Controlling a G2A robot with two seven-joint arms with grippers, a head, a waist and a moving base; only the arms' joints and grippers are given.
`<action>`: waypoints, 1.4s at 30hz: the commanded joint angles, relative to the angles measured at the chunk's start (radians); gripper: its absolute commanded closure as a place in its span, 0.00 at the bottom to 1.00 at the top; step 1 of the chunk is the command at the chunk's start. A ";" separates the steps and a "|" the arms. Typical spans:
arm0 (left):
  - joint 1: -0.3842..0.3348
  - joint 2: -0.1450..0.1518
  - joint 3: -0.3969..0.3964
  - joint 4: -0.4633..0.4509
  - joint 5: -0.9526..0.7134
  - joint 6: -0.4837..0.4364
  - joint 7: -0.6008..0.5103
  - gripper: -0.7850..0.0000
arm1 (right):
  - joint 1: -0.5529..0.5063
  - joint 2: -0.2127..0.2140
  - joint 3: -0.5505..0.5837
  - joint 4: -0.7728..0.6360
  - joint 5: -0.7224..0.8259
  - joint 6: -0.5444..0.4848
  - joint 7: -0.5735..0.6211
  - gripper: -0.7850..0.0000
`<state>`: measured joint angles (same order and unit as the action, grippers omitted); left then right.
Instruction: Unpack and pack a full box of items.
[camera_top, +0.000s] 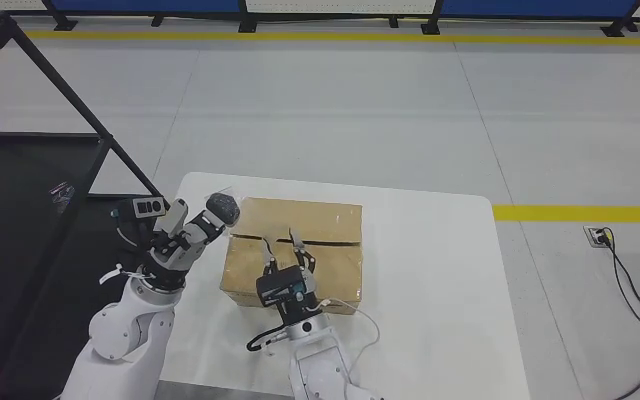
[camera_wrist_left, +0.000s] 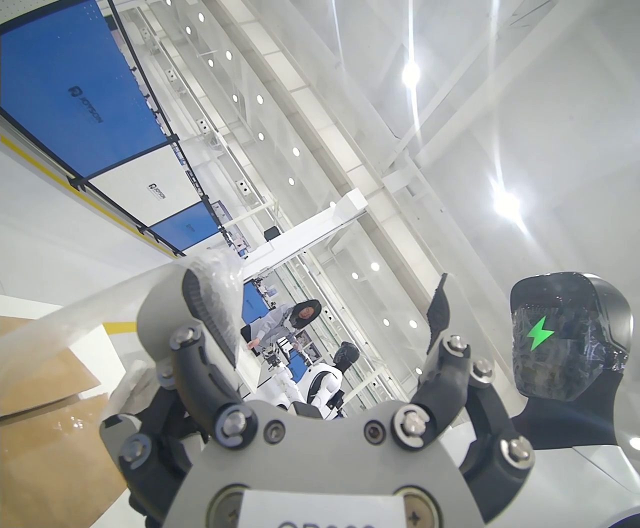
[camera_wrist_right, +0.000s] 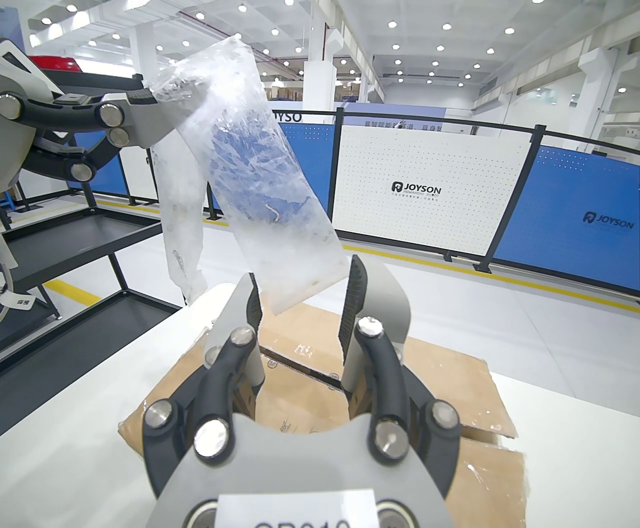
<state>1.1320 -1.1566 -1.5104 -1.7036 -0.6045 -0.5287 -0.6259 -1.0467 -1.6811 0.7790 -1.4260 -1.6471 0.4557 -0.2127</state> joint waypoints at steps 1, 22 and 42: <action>0.001 0.000 -0.001 0.000 0.000 -0.001 -0.001 0.00 | -0.004 -0.002 0.003 -0.001 -0.006 0.001 -0.003 0.53; 0.007 -0.004 -0.005 0.001 -0.002 -0.002 -0.006 0.00 | -0.015 -0.018 0.034 -0.001 -0.077 -0.042 0.014 1.00; 0.045 0.015 -0.093 0.016 0.227 0.006 -0.046 0.00 | -0.068 0.013 0.171 -0.276 -0.073 -0.341 0.316 1.00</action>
<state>1.1725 -1.1436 -1.5941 -1.6889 -0.3916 -0.5234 -0.6608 -1.1141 -1.6693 0.9434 -1.6847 -1.7182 0.1215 0.0855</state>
